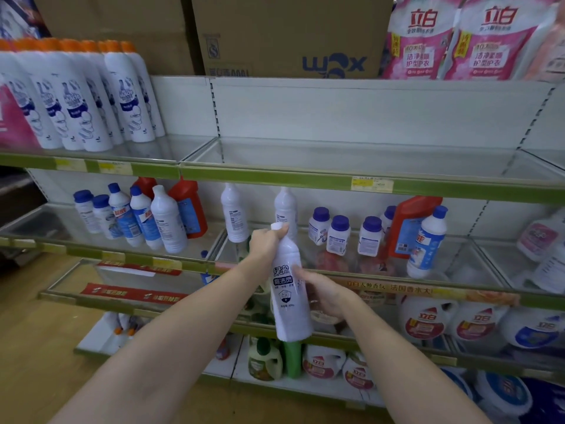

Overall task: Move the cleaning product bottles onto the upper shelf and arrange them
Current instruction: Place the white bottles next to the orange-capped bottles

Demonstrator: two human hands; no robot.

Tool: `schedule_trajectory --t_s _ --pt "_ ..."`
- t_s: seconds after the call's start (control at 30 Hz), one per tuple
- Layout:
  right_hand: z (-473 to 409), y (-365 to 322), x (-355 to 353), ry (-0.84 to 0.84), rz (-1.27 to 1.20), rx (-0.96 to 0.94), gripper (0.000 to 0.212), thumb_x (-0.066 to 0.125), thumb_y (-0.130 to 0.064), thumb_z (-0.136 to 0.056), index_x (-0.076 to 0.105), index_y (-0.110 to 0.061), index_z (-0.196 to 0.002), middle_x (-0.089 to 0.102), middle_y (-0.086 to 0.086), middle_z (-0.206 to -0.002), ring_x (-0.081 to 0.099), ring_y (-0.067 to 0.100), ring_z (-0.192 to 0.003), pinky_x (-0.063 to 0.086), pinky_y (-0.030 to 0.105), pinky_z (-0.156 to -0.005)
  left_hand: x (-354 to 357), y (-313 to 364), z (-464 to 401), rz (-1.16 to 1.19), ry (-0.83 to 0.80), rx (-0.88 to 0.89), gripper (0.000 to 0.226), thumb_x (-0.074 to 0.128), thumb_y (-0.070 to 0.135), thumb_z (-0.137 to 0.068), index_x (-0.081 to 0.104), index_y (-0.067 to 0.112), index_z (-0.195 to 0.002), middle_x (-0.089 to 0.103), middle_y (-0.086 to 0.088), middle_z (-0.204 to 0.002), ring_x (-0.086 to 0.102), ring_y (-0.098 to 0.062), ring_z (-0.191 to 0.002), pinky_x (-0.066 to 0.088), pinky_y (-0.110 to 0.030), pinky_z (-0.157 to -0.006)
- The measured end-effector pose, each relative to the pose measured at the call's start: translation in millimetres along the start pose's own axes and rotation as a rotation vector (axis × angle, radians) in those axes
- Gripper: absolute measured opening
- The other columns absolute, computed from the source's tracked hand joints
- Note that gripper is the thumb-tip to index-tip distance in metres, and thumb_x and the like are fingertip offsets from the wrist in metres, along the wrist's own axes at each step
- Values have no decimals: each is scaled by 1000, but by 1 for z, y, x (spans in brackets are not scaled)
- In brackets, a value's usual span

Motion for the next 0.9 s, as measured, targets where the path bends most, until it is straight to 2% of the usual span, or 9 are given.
schedule_trajectory --t_s 0.1,0.23,0.3,0.4,0.53,0.6,0.67,0.8,0.9 --pt "-8 -30 20 -20 -27 -107 78 82 -58 -73 54 -25 -138 73 2 -122 67 26 -115 50 47 -102 -13 35 1 -137 69 226 68 74 63 -66 71 -1 -87 74 -17 -85 72 -32 -79 57 -50 -79" --pt "-18 -87 52 -54 -56 -264 64 77 -56 -77 62 -23 -129 75 -1 -117 68 23 -113 50 45 -103 -48 97 18 -246 254 367 49 71 58 -81 57 12 -66 50 1 -59 46 -16 -59 33 -32 -60" --pt "-23 -119 73 -60 -72 -331 55 72 -56 -75 65 -25 -120 78 -4 -108 71 18 -104 54 37 -92 -69 128 21 -256 342 427 51 70 57 -83 63 8 -69 56 3 -60 51 -18 -60 34 -34 -60" --pt "-34 -165 103 -80 -70 -432 72 79 -64 -68 64 -23 -125 76 -1 -113 71 21 -107 54 43 -99 -96 173 26 -289 379 547 45 68 56 -85 65 14 -69 62 2 -64 55 -18 -64 39 -36 -65" --pt "-45 -227 133 -48 -53 -551 87 81 -73 -64 55 -24 -130 72 -2 -122 69 17 -113 53 42 -101 -129 225 22 -252 396 669 50 68 52 -88 53 17 -55 47 8 -50 42 -13 -53 33 -32 -61" --pt "-51 -257 144 -39 -18 -625 71 79 -69 -71 60 -24 -122 74 -2 -118 69 18 -112 52 43 -102 -147 247 13 -206 422 718 56 69 51 -87 43 23 -46 37 10 -42 35 -13 -49 30 -33 -61" --pt "-61 -283 152 -16 0 -683 58 77 -61 -77 62 -20 -115 75 1 -113 71 19 -107 55 40 -96 -162 267 4 -192 458 767 58 68 51 -87 37 22 -48 34 10 -44 32 -14 -49 29 -33 -59" --pt "-83 -327 167 101 3 -774 75 77 -61 -72 57 1 -109 69 22 -111 70 23 -97 55 46 -87 -185 299 -19 -175 474 889 56 66 51 -90 31 21 -58 30 7 -52 27 -12 -51 24 -29 -52" --pt "-101 -352 180 169 22 -824 82 74 -67 -67 57 4 -106 66 19 -98 64 21 -88 53 40 -82 -201 318 -43 -155 448 945 56 66 49 -91 32 20 -58 30 8 -53 28 -11 -52 24 -27 -52"
Point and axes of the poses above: each hand's wrist, its own z-axis away from the middle knuckle, its own x-axis out of the palm, y = z × x, the point moved 3 cm from there along -z, towards the middle knuckle
